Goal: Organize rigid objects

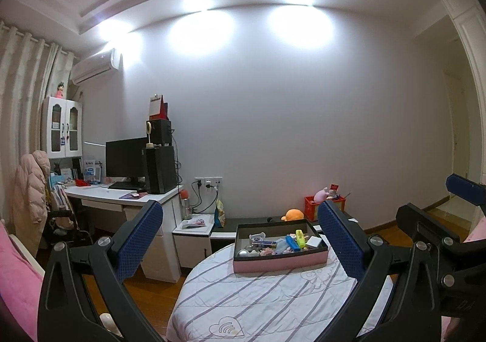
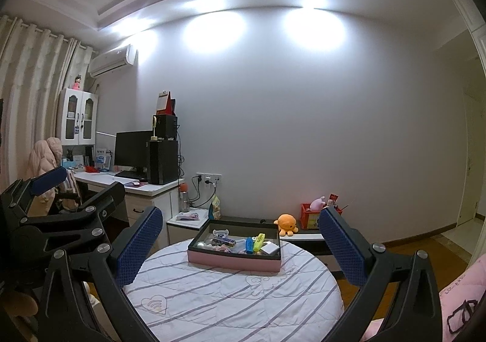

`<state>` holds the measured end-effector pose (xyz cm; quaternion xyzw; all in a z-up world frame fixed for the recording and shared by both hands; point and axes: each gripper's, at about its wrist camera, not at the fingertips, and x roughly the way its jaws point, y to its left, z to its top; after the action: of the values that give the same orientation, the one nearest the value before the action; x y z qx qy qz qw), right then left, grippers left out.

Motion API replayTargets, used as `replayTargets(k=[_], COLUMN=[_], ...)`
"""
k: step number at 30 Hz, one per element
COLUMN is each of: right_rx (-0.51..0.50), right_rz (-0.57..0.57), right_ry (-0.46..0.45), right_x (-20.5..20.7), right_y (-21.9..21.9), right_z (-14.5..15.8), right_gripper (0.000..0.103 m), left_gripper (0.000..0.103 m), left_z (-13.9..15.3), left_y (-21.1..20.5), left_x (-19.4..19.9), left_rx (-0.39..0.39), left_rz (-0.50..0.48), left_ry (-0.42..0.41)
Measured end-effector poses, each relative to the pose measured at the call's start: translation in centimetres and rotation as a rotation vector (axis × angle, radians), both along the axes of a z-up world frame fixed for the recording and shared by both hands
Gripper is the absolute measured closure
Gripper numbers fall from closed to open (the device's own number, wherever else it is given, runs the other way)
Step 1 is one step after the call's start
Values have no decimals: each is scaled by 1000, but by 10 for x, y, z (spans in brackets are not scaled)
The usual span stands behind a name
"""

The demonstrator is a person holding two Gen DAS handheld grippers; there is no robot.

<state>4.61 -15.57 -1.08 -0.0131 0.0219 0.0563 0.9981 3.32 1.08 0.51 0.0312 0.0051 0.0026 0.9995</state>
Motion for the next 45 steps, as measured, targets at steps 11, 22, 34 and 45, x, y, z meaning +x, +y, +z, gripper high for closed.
replayTargets(k=[11,22,34,45], right_rx=[-3,0,1,4], right_rz=[-5,-6,-6,-12], right_ry=[0,11,13,12], right_x=[2,2,2,1], right_y=[0,2,2,7], right_z=[0,0,0,0], right_gripper=[0,0,0,0], left_gripper=[0,0,0,0], left_z=[1,1,1,2], left_y=[-2,-1,0,4], left_x=[1,2,2,5], left_rx=[0,4,6,0], left_rz=[-3,0,-4,-5], left_ry=[6,10,3,-7])
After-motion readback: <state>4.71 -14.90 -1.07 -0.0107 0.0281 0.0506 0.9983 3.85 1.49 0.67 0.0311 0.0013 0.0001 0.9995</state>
